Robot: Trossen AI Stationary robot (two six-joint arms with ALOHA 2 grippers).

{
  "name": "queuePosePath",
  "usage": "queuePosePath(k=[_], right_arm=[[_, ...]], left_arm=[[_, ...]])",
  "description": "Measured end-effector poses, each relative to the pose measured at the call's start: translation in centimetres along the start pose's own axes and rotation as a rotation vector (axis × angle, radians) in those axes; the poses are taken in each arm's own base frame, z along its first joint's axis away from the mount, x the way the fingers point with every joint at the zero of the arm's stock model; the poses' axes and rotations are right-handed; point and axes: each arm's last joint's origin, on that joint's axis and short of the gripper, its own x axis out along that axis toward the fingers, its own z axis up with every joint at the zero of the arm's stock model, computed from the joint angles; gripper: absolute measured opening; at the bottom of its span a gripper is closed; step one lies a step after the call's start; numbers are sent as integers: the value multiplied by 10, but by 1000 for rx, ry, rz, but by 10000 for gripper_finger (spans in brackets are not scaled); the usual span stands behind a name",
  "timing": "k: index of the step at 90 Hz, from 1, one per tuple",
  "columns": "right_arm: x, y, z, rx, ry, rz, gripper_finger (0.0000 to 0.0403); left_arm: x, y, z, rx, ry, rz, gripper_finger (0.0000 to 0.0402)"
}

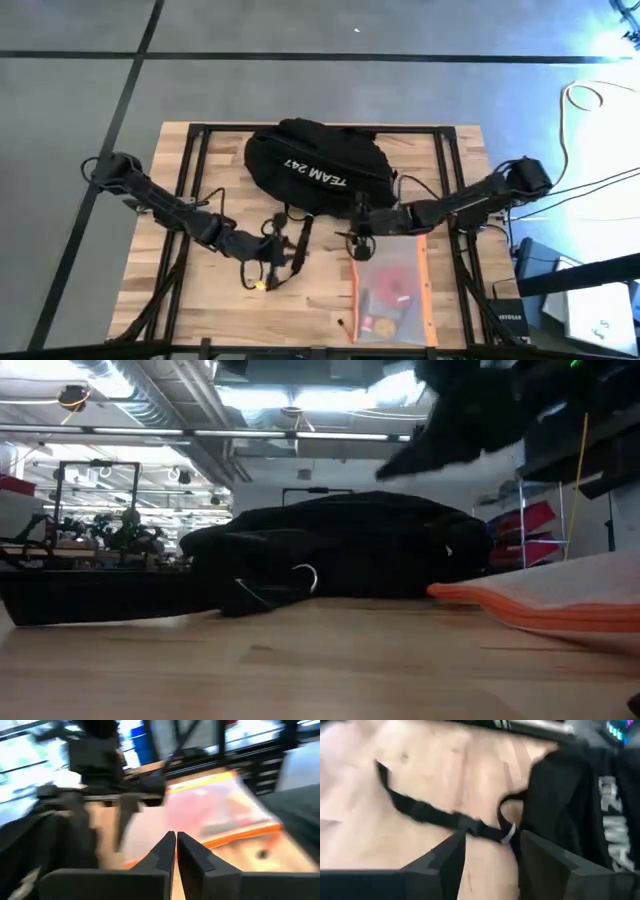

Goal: Unpack backpack
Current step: Open the transparent white zip bag

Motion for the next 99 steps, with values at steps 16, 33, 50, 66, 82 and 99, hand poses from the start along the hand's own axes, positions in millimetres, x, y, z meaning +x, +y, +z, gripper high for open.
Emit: queuePosePath(k=[16,33,50,66,82,99], right_arm=[[-23,31,6,-60,-36,113,190],[-44,63,-5,-124,54,229,185],[-58,80,-14,-103,122,286,176],[-62,85,-17,-84,143,301,174],[-67,80,-21,-41,209,277,174],[-83,71,-18,65,240,258,174]], left_arm=[[36,-18,-27,136,14,-2,6],[76,-25,-59,325,5,14,34],[112,-23,-77,407,21,-72,108],[142,-21,-71,625,-23,-86,212],[165,-7,-73,684,16,-81,280],[175,18,-71,635,62,-77,278]])
